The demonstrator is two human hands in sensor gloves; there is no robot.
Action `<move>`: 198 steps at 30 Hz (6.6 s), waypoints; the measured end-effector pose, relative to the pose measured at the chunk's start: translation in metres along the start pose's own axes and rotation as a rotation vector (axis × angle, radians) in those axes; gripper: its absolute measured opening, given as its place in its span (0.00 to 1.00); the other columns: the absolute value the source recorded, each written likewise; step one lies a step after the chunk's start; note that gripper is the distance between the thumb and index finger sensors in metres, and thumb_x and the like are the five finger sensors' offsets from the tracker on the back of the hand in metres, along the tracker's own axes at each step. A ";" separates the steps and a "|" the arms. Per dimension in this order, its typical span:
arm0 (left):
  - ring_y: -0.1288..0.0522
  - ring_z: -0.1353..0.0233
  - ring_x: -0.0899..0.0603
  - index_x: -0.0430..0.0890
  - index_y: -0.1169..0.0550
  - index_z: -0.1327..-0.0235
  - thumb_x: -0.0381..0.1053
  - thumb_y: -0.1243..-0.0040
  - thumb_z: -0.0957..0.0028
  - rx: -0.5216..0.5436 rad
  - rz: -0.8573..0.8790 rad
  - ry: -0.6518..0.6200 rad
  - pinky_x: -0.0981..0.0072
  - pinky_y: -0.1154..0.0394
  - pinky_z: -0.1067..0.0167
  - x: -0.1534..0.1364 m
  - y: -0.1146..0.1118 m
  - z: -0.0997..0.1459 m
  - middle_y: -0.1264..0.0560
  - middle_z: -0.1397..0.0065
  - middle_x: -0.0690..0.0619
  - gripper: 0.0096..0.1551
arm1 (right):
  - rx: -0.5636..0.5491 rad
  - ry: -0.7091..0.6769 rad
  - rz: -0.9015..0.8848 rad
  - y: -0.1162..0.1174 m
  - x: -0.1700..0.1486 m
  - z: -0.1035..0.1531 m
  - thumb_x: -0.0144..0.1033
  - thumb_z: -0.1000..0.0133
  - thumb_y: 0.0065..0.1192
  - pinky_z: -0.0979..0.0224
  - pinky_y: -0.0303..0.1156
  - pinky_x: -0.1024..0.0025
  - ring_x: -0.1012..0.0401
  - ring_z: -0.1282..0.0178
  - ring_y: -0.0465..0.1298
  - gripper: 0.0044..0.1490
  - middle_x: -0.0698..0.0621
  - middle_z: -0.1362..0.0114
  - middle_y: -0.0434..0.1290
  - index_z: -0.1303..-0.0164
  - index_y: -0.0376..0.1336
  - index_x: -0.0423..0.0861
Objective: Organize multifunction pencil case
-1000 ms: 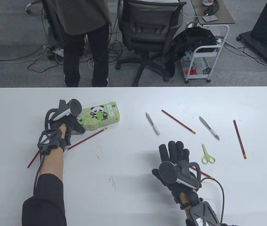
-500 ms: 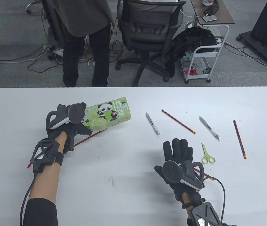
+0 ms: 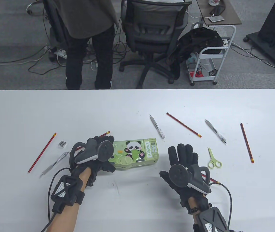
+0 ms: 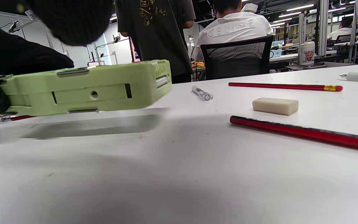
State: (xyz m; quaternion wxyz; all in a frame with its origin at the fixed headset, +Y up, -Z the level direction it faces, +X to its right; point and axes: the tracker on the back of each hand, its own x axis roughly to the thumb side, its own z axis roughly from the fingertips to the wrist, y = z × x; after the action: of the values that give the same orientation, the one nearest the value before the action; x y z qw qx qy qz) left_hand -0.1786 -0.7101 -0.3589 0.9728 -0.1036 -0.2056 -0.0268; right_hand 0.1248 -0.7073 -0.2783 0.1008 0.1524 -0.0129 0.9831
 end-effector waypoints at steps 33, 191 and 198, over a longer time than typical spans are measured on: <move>0.46 0.13 0.30 0.45 0.48 0.15 0.68 0.28 0.54 -0.067 0.207 -0.086 0.29 0.49 0.25 -0.006 -0.030 0.000 0.45 0.09 0.42 0.64 | 0.143 -0.030 0.081 0.039 0.026 -0.052 0.50 0.48 0.64 0.23 0.61 0.38 0.33 0.22 0.61 0.54 0.28 0.19 0.47 0.19 0.47 0.36; 0.52 0.16 0.22 0.41 0.53 0.14 0.69 0.42 0.54 -0.070 0.437 0.130 0.22 0.48 0.29 -0.047 -0.048 0.039 0.51 0.10 0.35 0.63 | 0.051 0.328 0.181 -0.073 -0.072 -0.071 0.49 0.46 0.62 0.26 0.65 0.36 0.33 0.26 0.68 0.44 0.32 0.21 0.62 0.23 0.58 0.38; 0.52 0.16 0.22 0.40 0.53 0.14 0.69 0.43 0.55 -0.074 0.411 0.136 0.22 0.48 0.29 -0.045 -0.047 0.038 0.51 0.10 0.35 0.64 | 0.091 0.487 0.224 -0.084 -0.144 -0.098 0.47 0.47 0.65 0.27 0.68 0.38 0.36 0.28 0.71 0.40 0.35 0.24 0.66 0.27 0.62 0.41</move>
State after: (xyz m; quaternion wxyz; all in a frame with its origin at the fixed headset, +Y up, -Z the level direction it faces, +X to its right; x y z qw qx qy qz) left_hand -0.2394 -0.7475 -0.3337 0.9649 -0.1770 -0.1128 0.1578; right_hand 0.2471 -0.6478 -0.4161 -0.0154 -0.0866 0.0393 0.9954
